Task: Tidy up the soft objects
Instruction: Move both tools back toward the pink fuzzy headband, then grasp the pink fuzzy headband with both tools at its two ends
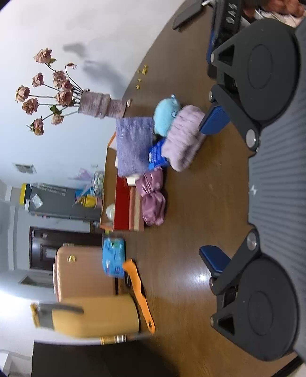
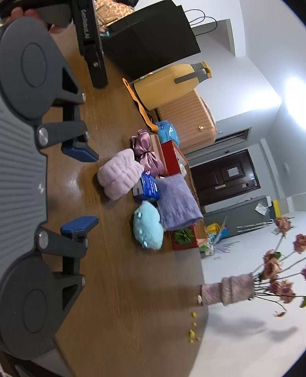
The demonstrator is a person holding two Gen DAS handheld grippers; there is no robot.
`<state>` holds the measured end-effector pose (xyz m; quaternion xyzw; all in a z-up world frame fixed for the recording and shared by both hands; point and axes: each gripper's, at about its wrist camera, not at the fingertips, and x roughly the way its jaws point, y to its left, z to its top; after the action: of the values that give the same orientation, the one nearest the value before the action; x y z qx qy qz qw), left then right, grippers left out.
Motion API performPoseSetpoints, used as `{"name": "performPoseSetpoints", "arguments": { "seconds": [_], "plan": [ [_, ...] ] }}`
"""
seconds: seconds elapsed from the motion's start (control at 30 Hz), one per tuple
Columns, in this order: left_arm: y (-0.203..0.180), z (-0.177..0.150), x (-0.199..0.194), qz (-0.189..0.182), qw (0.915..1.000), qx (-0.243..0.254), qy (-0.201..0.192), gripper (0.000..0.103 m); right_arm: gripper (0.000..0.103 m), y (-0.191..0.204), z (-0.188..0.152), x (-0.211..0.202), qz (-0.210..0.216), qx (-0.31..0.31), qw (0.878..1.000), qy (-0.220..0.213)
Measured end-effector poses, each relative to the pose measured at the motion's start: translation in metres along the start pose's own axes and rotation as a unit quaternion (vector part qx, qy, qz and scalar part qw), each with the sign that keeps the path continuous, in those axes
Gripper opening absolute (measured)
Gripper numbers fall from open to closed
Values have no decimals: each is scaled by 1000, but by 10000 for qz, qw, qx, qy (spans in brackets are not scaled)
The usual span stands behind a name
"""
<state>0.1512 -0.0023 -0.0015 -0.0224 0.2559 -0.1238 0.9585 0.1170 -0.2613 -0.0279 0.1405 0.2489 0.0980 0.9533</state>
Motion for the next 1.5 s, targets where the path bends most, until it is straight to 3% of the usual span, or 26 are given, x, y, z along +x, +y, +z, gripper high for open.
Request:
{"name": "performPoseSetpoints", "arguments": {
  "seconds": [0.1,0.27,0.4,0.43,0.57,0.63,0.7,0.83,1.03,1.33,1.5],
  "plan": [
    [1,20,29,-167,9998,63,50,98,51,0,10,22,105,132,9999,31],
    [5,52,96,-769,9963,-27,389,77,45,-1,22,59,253,413,9986,202],
    [12,58,155,-1380,9842,-530,975,61,40,-6,30,86,229,541,9979,285],
    [12,57,166,-1467,9799,-648,1184,50,40,-9,33,91,208,584,9977,290],
    [16,45,170,-1804,9685,-951,1426,39,38,-26,42,106,154,800,9962,296],
    [17,37,163,-1998,9604,-1183,1539,38,37,-32,45,113,46,797,9965,258],
    [16,32,154,-2070,9579,-1259,1540,38,37,-37,49,120,10,778,9966,264],
    [14,30,140,-1949,9618,-1239,1468,39,38,-39,56,125,-10,651,9977,208],
    [17,35,136,-1867,9604,-1433,1489,39,40,-44,54,113,18,602,9979,226],
    [0,24,129,-1823,9574,-1597,1571,45,40,-56,51,121,458,889,9948,181],
    [5,25,121,-1840,9561,-1730,1485,35,24,-45,48,107,490,766,9952,363]
  ]
}}
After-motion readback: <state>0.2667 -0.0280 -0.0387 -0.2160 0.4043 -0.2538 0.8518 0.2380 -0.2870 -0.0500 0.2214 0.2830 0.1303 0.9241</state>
